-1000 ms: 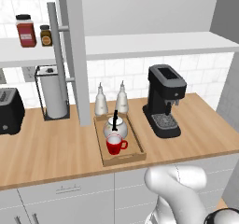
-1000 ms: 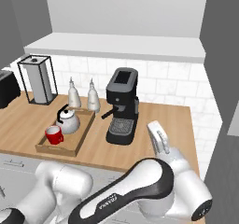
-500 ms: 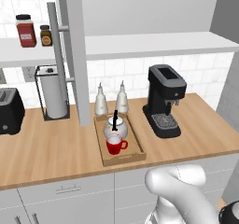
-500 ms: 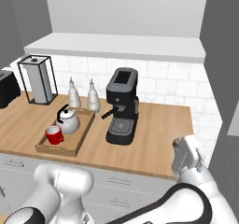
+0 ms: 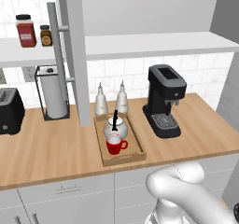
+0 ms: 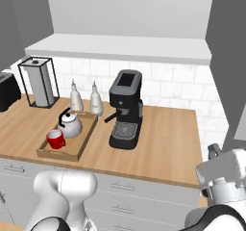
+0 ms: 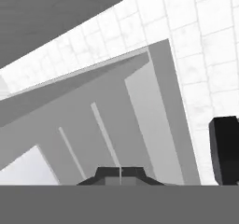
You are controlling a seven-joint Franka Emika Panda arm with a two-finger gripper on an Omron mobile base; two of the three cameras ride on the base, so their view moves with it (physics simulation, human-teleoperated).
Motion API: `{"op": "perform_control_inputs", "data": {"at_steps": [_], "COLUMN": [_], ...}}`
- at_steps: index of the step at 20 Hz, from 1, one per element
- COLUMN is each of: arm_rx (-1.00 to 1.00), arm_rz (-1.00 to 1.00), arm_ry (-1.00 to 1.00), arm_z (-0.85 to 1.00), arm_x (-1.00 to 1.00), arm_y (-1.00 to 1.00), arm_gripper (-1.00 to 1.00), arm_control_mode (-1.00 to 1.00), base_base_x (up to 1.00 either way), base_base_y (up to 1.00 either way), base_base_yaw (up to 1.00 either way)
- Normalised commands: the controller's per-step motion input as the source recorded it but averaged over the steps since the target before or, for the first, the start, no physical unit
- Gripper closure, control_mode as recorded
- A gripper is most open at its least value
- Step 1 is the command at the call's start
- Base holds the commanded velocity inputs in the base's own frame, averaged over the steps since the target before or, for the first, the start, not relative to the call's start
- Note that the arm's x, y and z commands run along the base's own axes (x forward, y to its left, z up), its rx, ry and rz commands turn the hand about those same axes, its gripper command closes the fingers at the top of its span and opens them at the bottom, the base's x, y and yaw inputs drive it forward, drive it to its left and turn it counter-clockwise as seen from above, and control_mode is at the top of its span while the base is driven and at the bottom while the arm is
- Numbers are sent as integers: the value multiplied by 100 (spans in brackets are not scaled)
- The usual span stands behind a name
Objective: Pick the kettle from the counter and place it on the tray. Then pick the mug from the cabinet and place it on the tray. Then close the cabinet doors.
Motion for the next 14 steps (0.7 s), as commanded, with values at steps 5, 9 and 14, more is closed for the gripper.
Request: {"op": "perform_control_inputs", "data": {"at_steps": [5,9,14], "arm_rx": [16,6,9], "arm_rz": [-5,-14,-20], "arm_ry": [-21,-17,-7], "arm_z": [12,9,55], "arm_x": [1,6,1], "arm_y": [-58,-45,-36], "arm_gripper": [100,100,100], "arm_control_mode": [-100,-100,-100], "base_base_x": [0,0,0], "base_base_y": [0,0,0], "base_base_yaw": [0,0,0]}}
